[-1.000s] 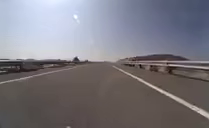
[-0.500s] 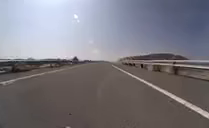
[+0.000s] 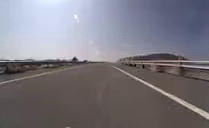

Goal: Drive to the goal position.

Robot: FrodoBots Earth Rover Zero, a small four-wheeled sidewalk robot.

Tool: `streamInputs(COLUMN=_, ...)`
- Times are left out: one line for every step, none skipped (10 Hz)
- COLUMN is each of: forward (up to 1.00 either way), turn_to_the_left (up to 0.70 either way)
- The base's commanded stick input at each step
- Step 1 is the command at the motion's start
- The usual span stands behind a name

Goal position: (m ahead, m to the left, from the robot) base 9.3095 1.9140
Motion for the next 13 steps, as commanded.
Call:
streamInputs(forward=1.00, turn_to_the_left=0.00)
streamInputs(forward=1.00, turn_to_the_left=0.00)
streamInputs(forward=1.00, turn_to_the_left=0.00)
streamInputs(forward=1.00, turn_to_the_left=0.00)
streamInputs(forward=1.00, turn_to_the_left=0.00)
streamInputs(forward=1.00, turn_to_the_left=0.00)
streamInputs(forward=1.00, turn_to_the_left=0.00)
streamInputs(forward=1.00, turn_to_the_left=0.00)
streamInputs(forward=1.00, turn_to_the_left=0.00)
streamInputs(forward=1.00, turn_to_the_left=0.00)
streamInputs(forward=1.00, turn_to_the_left=0.00)
streamInputs(forward=1.00, turn_to_the_left=0.00)
streamInputs(forward=1.00, turn_to_the_left=0.00)
